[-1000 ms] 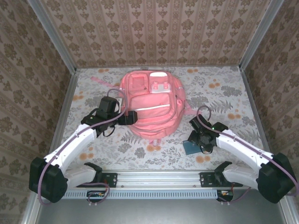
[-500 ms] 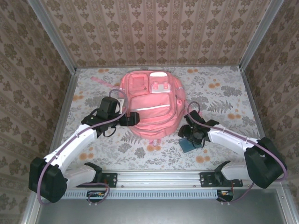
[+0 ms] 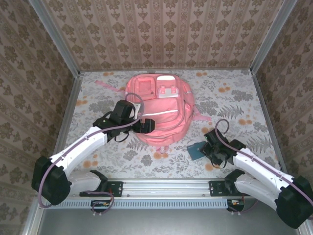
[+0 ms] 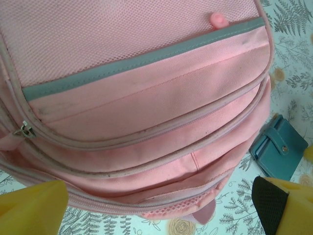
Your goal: Pack books, pencil case, and school supplies into a backpack
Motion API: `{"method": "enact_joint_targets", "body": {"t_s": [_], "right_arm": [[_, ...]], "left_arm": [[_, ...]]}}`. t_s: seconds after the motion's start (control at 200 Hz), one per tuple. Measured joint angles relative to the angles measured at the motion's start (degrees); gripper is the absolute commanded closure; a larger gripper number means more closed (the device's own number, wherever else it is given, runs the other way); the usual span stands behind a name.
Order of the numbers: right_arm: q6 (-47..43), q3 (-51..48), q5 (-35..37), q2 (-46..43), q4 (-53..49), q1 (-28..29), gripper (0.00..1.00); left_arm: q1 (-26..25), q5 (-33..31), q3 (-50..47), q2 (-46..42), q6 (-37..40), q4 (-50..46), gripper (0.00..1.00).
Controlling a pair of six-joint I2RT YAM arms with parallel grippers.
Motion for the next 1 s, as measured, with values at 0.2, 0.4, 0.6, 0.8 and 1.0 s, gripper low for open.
{"method": "enact_joint_targets", "body": {"t_s": [0.2,0.4,0.6,0.8,1.0], "right_arm": [[4.7,-2.1,-0.7,1.3,5.7,-1.0,0.55],[6.8,-3.6,-1.6,3.4,10.8,-2.2,0.57],[6.8,-3.8,-2.2,4.7,14.4,-2.9,0.74],[6.0,-3.6,-2.5,6.9,17.8,-3.5,0.96],[2.9,-0.9,-1.9,8.1,15.7,-3.7,1.00]], "left_arm": [[0.0,-0.4,1.1,0.2,0.0,-0.1,0.00],[0.0,-0.6,1.2,0.2,0.0,-0.2,0.00],[0.0,-0.6,1.9,1.2,0.0,-0.6,0.00],[0.0,-0.6,2.5,1.9,0.0,-0.7,0.00],[0.0,-0.7,3.0,2.6,0.5,-0.8,0.00]]}}
